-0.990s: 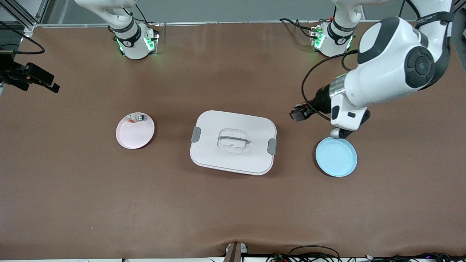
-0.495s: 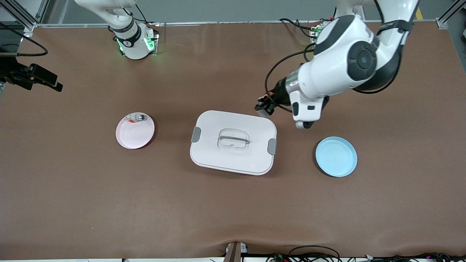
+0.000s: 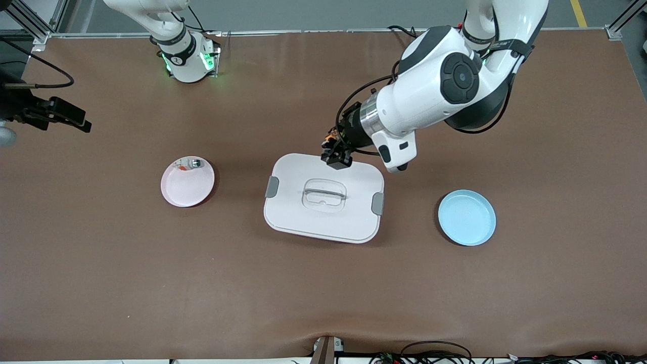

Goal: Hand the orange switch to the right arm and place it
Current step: 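Carry the switch with the left gripper over the white box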

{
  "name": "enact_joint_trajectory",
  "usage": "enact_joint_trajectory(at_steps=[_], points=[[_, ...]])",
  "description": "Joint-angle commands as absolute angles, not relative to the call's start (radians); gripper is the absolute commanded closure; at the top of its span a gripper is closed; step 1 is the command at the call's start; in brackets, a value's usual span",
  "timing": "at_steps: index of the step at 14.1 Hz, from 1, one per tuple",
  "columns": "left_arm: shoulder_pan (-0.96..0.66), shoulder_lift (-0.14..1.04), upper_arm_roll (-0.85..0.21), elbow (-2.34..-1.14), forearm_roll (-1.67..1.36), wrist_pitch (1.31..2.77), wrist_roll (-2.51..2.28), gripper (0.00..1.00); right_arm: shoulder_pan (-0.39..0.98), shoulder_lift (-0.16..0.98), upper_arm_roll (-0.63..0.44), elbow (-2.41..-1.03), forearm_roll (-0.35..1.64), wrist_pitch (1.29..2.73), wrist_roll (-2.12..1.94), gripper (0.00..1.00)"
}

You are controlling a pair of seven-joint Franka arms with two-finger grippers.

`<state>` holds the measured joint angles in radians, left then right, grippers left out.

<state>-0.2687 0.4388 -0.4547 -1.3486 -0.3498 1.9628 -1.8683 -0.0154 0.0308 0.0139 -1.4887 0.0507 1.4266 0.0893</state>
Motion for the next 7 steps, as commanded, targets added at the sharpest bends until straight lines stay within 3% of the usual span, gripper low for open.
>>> enact_joint_trajectory(at_steps=[1, 2, 4, 7], points=[[-0.288, 0.457, -0.449, -1.313, -0.367, 1.977, -1.937, 1.0, -0.017, 0.084, 0.018, -1.48, 0.043, 1.437, 0.08, 0.0], [-0.297, 0.463, -0.448, -1.312, -0.365, 1.991, -1.953, 1.0, -0.023, 0.136, 0.018, -1.474, 0.057, 1.424, 0.075, 0.0], [-0.302, 0.463, -0.446, -1.312, -0.361, 1.991, -1.953, 1.0, -0.012, 0.127, 0.02, -1.491, 0.157, 1.44, 0.072, 0.0], [-0.304, 0.468, -0.446, -1.312, -0.359, 1.993, -1.954, 1.0, 0.028, 0.095, 0.021, -1.598, 0.323, 1.598, 0.19, 0.0]])
